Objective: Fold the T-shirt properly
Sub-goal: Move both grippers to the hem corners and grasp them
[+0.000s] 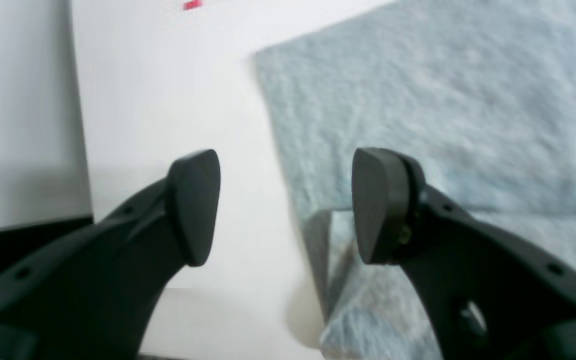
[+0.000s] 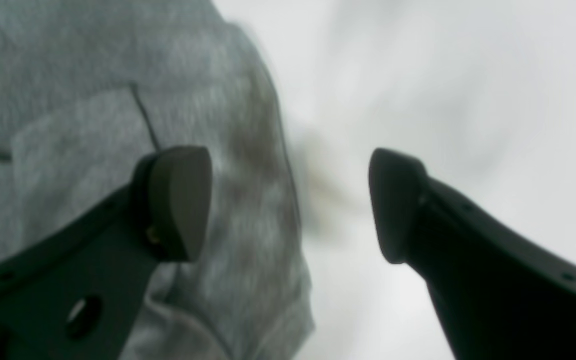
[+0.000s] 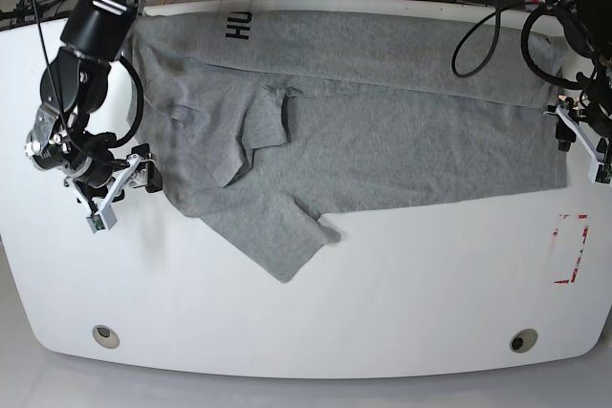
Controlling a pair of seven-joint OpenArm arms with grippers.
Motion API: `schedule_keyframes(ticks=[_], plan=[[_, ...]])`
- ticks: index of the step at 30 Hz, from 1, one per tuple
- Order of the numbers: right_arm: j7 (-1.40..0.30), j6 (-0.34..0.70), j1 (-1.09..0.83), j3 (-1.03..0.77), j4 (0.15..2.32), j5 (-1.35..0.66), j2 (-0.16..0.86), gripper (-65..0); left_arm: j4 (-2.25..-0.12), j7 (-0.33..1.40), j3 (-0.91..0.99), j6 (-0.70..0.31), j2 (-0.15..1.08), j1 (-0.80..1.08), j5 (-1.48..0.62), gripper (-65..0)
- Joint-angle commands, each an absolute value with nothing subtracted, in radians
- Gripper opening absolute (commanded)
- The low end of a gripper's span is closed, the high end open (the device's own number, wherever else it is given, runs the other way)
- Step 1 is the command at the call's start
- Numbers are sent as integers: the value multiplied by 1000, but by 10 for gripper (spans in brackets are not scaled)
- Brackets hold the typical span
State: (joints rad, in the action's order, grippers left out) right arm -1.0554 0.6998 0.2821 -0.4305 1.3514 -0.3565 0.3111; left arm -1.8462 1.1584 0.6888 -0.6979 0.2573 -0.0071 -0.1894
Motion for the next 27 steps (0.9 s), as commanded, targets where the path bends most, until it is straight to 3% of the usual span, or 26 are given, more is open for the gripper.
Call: schedule_keyframes(ticks=[1,12,21,23,27], plan=[[-983,698,364,-394,1257,-315,332,-192,-1836,1144,694,-698,255,-36,-122,-264],[-684,698,535,-266,808,-262,341,-192,-1781,1058,700,-698,257,-35,-91,-264],[-657,698,532,-203,789,-262,295,-195,-1724,1058,697,-698,262,-45,-91,-260],[-656,698,524,-202,789,-262,285,-238,-1685,1058,697,-698,263,-81,-91,-260],[-651,698,519,-202,791,-262,282,-436,-1570,1056,699,-698,306,-143,-91,-258]])
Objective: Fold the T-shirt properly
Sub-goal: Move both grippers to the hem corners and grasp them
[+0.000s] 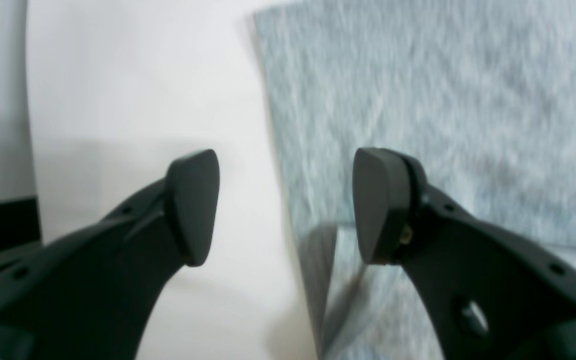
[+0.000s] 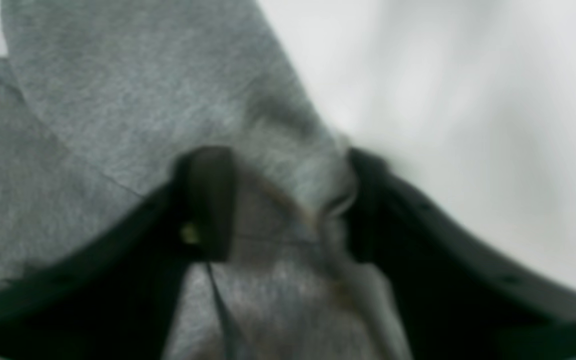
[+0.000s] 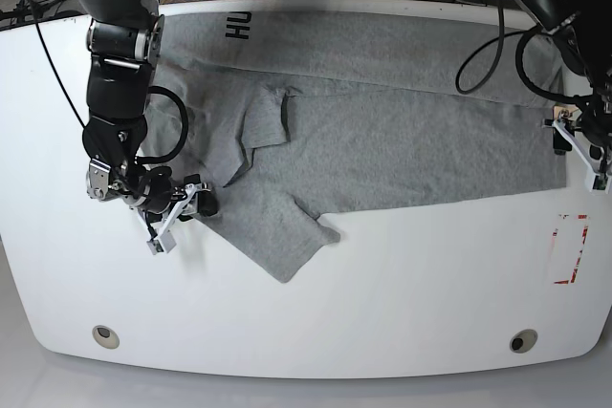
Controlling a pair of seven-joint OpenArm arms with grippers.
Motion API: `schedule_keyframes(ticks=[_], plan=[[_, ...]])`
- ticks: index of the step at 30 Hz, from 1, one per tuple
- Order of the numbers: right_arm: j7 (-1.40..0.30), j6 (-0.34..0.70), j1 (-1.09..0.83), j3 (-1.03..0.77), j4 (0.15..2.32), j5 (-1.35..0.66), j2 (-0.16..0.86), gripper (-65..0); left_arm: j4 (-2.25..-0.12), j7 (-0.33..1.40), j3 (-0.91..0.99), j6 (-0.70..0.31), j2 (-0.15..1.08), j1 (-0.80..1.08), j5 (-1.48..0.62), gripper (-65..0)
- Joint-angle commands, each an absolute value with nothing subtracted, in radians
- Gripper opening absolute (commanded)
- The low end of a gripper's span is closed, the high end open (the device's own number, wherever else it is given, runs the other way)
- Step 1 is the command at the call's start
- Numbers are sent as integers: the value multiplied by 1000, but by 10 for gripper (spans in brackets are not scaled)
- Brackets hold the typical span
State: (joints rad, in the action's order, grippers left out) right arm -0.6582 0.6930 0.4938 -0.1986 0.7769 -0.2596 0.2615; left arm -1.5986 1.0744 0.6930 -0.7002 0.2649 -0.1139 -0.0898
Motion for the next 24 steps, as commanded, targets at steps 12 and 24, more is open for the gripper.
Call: schedule_keyframes(ticks=[12,24], plan=[[-651,698,521,-200,791,-262,282,-620,-1162,865,688,-568,384,-320,-91,-108],[-651,698,519,-200,791,-268,282,-620,-777,647,593,-532,440,-438,-99,-104]])
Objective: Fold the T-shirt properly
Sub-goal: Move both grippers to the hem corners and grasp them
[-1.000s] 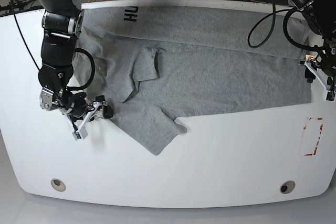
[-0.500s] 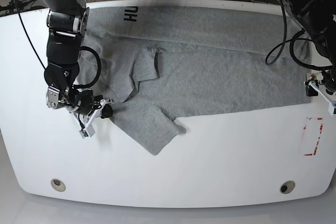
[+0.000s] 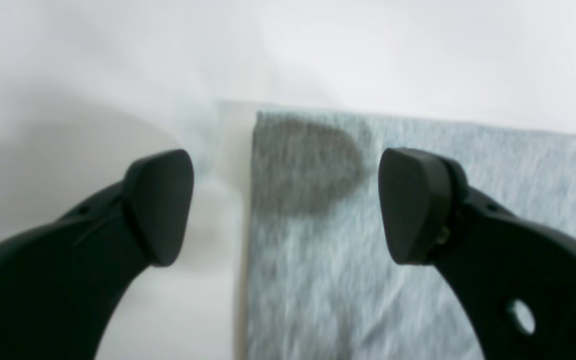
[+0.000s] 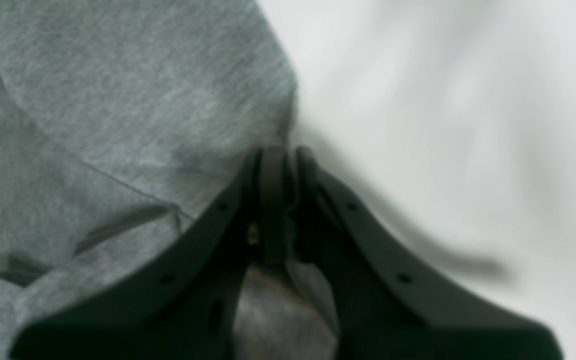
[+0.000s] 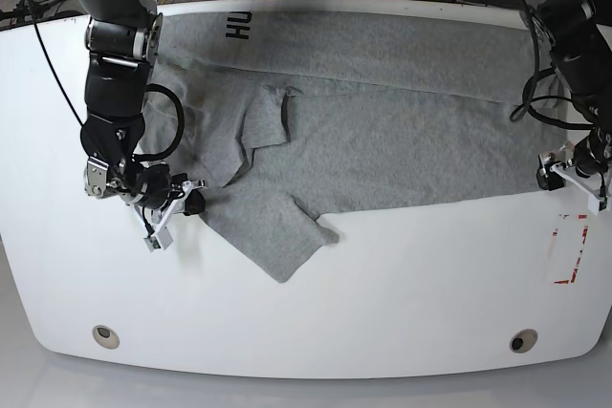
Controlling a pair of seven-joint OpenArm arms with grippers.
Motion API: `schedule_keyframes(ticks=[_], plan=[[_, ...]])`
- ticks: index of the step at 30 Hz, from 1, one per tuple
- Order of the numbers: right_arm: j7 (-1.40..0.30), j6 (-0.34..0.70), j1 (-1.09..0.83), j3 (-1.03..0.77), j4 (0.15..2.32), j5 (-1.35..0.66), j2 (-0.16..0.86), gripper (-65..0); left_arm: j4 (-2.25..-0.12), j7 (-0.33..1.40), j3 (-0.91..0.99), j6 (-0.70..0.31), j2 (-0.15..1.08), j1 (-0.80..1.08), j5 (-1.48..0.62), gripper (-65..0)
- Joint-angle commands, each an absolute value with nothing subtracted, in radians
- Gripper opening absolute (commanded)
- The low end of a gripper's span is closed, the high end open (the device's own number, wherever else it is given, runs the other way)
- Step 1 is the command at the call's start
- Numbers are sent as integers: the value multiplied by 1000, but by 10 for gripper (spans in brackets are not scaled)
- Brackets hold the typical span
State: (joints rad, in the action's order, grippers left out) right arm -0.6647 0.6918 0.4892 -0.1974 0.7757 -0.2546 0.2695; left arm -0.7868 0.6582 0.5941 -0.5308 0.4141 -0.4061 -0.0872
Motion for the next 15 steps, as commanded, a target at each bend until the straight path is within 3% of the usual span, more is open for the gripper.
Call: schedule_keyframes(ticks=[1,6,7,8,12,14,15], plan=[[-651,698,519,-203,791,-268,282,-620,-763,645,593,-532,440,-446,-99,-104],[-651,698,519,-205,791,-269,282,-629,-736,645,582,-533,435,-464,-99,-112],[-651,698,519,-206,792,-269,282,-633,-736,645,558,-533,435,-464,-99,-146],[-651,698,519,-206,792,-269,282,-640,-736,645,536,-533,435,-464,-99,-196],[-651,698,524,-206,794,-269,282,-650,-740,644,464,-533,433,-464,-99,-542],[-651,698,524,-205,817,-269,282,-650,-742,642,460,-533,432,-464,-99,-650],[-656,698,521,-202,843,-266,282,-650,-743,642,460,-533,429,-464,-99,-650]])
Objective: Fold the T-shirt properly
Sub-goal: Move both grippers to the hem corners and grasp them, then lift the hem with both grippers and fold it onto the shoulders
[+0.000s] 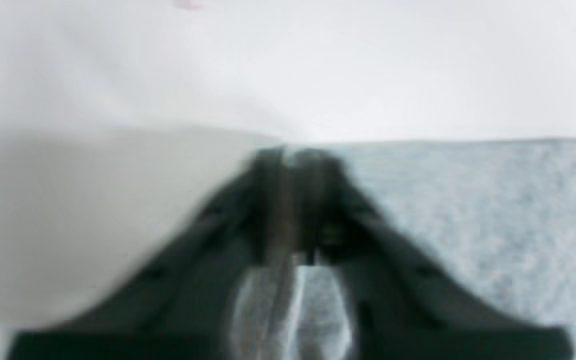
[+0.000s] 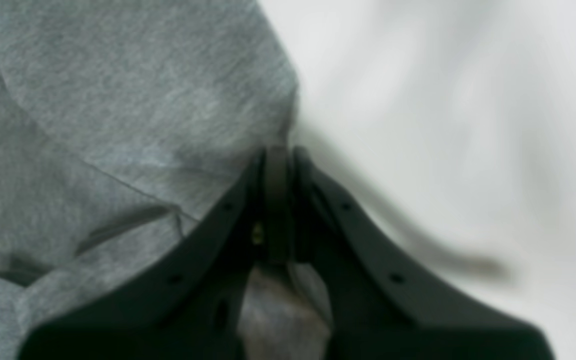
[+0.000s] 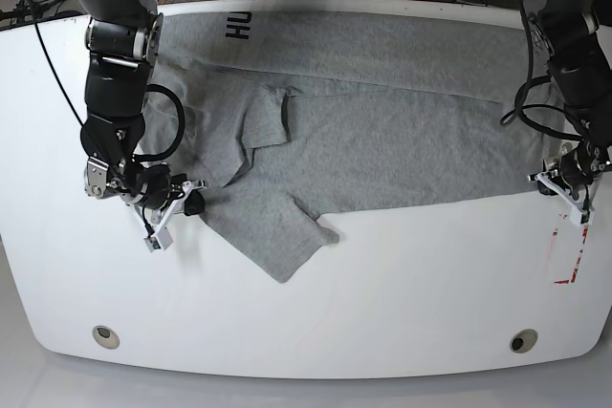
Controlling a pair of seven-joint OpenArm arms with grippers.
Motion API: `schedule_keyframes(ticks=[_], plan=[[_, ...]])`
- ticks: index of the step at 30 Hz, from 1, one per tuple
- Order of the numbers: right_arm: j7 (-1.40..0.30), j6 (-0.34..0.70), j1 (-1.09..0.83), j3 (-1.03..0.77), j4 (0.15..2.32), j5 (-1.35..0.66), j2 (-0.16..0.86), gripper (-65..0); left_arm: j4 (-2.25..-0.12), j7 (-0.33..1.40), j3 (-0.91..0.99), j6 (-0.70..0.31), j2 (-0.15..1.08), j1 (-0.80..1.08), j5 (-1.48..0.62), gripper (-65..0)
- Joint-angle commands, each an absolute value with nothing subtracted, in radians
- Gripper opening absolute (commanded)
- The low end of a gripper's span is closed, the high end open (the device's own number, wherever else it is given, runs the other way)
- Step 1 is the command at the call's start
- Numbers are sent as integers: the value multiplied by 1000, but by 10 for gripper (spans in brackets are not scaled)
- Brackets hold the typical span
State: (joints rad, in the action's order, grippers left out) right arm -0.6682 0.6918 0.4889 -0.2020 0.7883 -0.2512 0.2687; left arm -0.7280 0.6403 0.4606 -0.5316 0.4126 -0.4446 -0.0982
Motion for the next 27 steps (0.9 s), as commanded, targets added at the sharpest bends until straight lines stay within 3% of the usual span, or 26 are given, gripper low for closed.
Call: schedule_keyframes(ticks=[1,11,19,27], plan=[[-657,698,521,-202,862,-263,282,-650,-743,642,460,-533,423,-466,-101,-650],[-780,698,515,-206,1093,-263,291,-650,-1020,722,458,-538,363,-456,-97,-650],[-911,698,414,-206,1391,-269,309,-650,-1231,851,461,-651,357,-407,-99,-650],[-1023,698,282,-277,1656,-271,308,-650,-1419,886,513,-698,355,-275,-101,-650]])
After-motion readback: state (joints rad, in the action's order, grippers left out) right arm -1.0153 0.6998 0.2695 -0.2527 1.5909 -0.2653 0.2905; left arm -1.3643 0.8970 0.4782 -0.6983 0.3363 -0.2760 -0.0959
